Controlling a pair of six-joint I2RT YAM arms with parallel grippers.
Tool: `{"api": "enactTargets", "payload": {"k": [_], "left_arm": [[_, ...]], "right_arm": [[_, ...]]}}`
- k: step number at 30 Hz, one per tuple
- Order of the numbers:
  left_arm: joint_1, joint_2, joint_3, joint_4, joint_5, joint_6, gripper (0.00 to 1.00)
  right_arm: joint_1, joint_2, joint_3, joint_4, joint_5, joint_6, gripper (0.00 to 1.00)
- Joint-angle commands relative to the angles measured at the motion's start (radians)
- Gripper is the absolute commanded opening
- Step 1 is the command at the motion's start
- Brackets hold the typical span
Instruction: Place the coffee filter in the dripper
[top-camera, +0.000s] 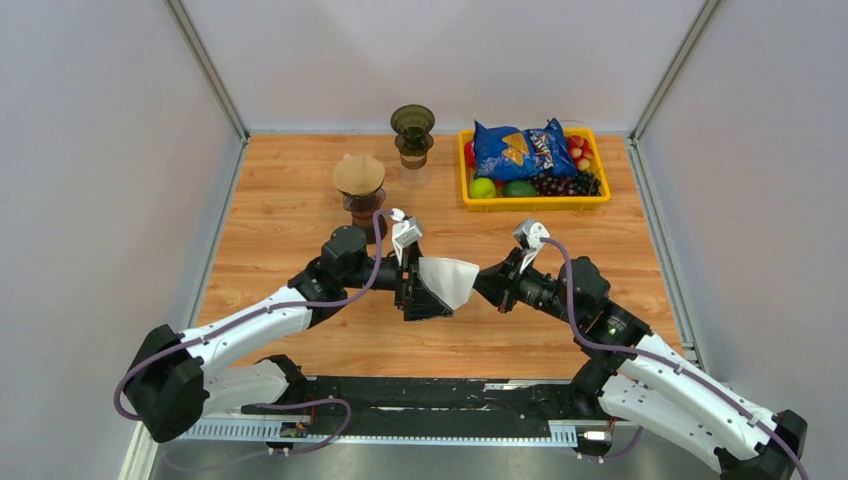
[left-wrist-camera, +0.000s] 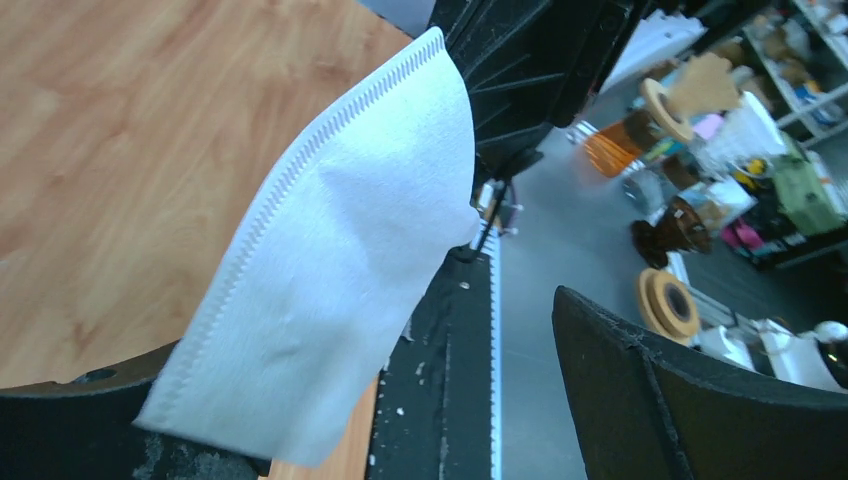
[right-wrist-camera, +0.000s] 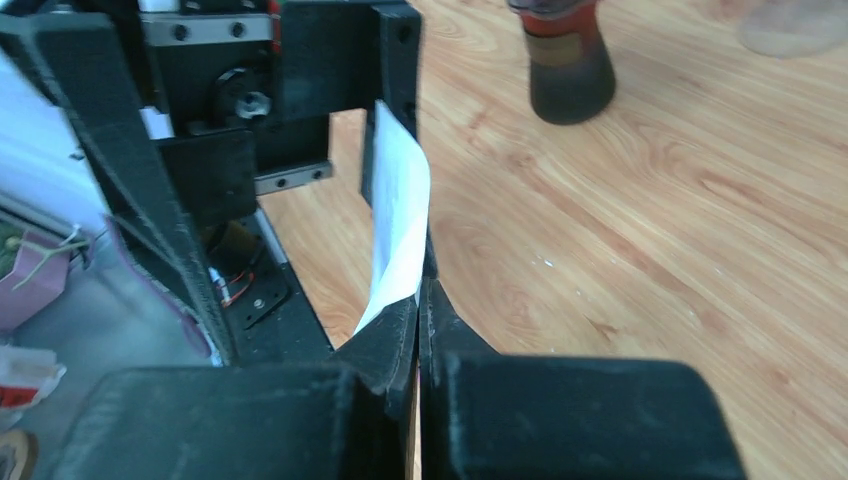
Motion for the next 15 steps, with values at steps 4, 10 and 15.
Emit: {"api": "enactTargets", "payload": {"k": [4, 10, 15], "left_arm": [[-0.003, -0.127, 0.083, -0.348, -0.371, 0.146, 1.0], [-0.03, -0.177, 0.118, -0.549, -0.672, 0.166, 1.0], [-0.103, -0.175, 0.122, -0.508, -0.71, 0.171, 1.0]], "right_arm": [[0.001, 0.053, 0.059, -0.154, 0.265, 0.066, 0.0], [0.001, 0.146, 0.142, -0.311, 0.351, 0.181, 0.0], [0.0, 0.234, 0.226, -0.443, 0.365, 0.277, 0.0]]}}
